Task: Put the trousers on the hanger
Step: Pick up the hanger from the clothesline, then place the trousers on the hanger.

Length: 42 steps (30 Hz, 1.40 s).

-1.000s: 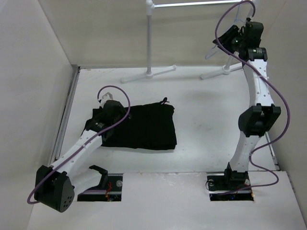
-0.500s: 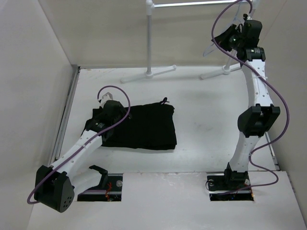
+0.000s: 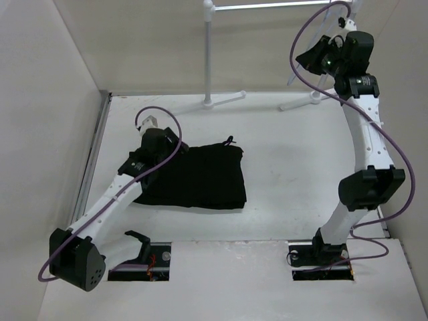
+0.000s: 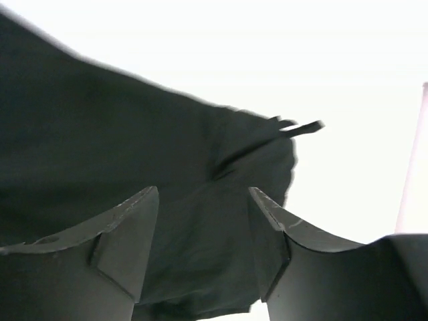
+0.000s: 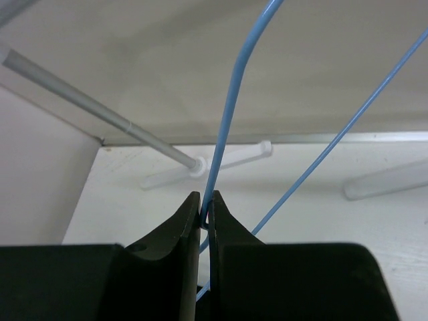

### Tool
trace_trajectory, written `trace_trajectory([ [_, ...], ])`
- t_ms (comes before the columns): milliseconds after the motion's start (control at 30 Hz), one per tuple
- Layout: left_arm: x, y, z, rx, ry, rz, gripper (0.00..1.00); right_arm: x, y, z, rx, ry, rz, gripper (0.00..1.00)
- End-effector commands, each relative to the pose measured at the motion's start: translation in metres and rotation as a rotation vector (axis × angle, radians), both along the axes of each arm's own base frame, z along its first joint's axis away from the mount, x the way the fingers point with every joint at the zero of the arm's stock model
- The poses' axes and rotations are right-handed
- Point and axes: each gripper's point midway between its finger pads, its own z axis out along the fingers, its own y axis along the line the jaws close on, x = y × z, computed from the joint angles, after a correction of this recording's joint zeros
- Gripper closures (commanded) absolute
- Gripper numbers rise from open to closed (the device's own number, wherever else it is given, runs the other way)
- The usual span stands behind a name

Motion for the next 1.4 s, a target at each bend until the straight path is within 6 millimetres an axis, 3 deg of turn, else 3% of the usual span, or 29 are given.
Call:
trace_trajectory([
  [0,0.020,-0.019,0.068,-0.065,-0.152,-0.056,0.46,-0.024,0.029,-0.002,-0.053,-0.052,0.099,0.98],
  [200,0.040,-0.057,0.148,-0.112,-0.295,-0.174,0.45,-0.069,0.057,-0.028,-0.077,-0.023,0.165,0.98],
  [300,0.045,-0.091,0.180,-0.147,-0.357,-0.260,0.44,-0.097,0.074,-0.044,-0.086,0.003,0.211,0.98],
  [400,0.045,-0.131,0.202,-0.168,-0.403,-0.352,0.43,-0.132,0.099,-0.073,-0.091,0.055,0.277,0.98],
  [567,0.037,-0.194,0.205,-0.141,-0.411,-0.483,0.42,-0.178,0.124,-0.132,-0.115,0.174,0.328,0.98],
  [700,0.041,-0.226,0.179,-0.062,-0.365,-0.518,0.42,-0.208,0.138,-0.159,-0.135,0.230,0.360,0.98],
  [867,0.043,-0.241,0.147,0.057,-0.309,-0.516,0.46,-0.227,0.146,-0.170,-0.141,0.254,0.374,0.98],
  [1033,0.034,-0.239,0.136,0.142,-0.288,-0.491,0.52,-0.232,0.139,-0.168,-0.154,0.245,0.340,0.98],
  [1133,0.023,-0.234,0.147,0.128,-0.313,-0.474,0.52,-0.235,0.135,-0.166,-0.158,0.240,0.333,0.99],
  [1267,0.014,-0.229,0.182,0.055,-0.374,-0.449,0.48,-0.231,0.128,-0.170,-0.172,0.242,0.293,1.00],
  [1367,0.006,-0.224,0.197,0.028,-0.386,-0.440,0.48,-0.227,0.123,-0.168,-0.178,0.233,0.259,1.00],
])
